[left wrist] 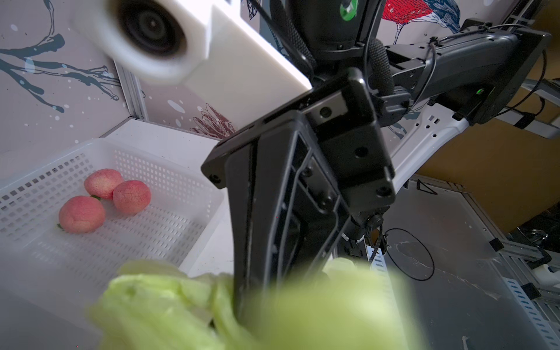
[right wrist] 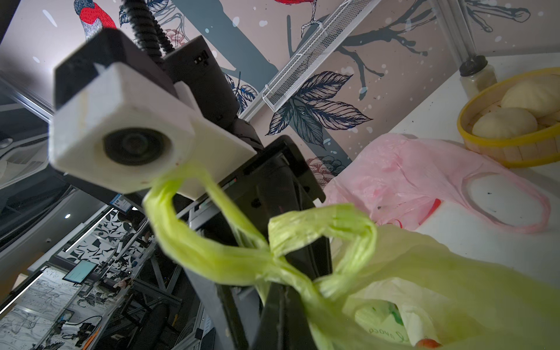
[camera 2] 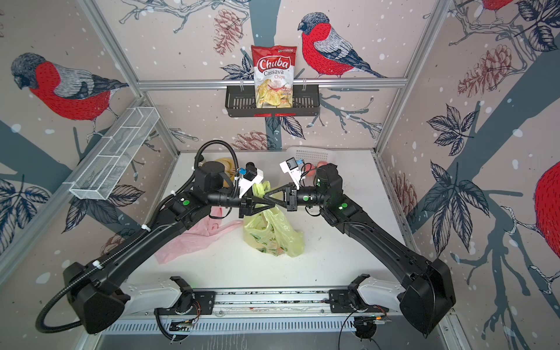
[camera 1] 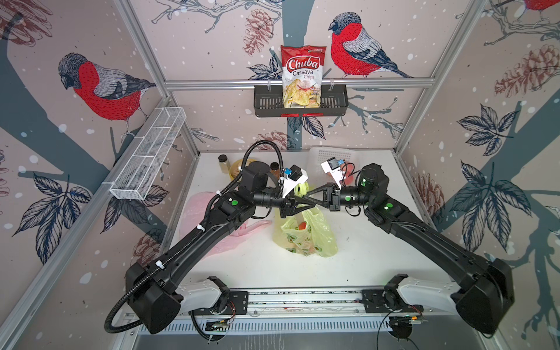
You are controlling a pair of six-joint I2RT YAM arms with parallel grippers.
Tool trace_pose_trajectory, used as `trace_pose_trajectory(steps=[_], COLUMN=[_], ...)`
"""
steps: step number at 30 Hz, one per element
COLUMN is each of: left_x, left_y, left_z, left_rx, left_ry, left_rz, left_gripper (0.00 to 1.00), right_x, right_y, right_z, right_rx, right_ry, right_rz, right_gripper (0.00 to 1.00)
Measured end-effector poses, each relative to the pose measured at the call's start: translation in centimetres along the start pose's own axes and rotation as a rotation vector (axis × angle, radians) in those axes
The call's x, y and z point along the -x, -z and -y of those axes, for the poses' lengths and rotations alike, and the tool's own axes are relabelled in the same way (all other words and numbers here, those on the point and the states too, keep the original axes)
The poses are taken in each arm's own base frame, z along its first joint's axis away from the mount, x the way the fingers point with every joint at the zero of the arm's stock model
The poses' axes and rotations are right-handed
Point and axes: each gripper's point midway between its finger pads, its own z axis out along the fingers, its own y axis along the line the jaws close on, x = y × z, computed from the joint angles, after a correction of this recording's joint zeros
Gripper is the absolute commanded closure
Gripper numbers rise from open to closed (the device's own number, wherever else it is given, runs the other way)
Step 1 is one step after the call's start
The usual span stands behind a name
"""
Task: Place the peach into a plastic bag & tie a knot
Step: Cross the plastic bag at the center of the board.
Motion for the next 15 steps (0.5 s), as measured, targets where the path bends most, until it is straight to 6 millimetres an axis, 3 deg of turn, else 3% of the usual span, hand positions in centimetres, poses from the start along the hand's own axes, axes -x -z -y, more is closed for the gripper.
trace_pose_trajectory(steps=[6,8,12,15], left_x=[0.3,0.3,0.4,0.8], left_y=[0.1,0.2,0.8,1.1], left_z=[0.3,0.5,1.3,2.0], left_rx=[-0.014,-0.027,-0.09,-0.125], left_ry=[-0.003,0.008,0.074,0.104], left_rz=[0.01,0.012,0.018,0.029], left_gripper=[0.68,0.74,0.97,1.0], right_x=[-0.1,-0.1,-0.4,-0.2], right_y=[-0.1,-0.1,0.1,0.3], right_z=[-0.3,-0.5,-1.7,-2.6], right_rx=[0.023,0.034,0.097,0.123], right_ry=[-0.006,0.006,0.095,0.175], right_rz=[-0.003,-0.004,-0.027,-0.02], right_gripper=[1.0,1.0,1.0,1.0])
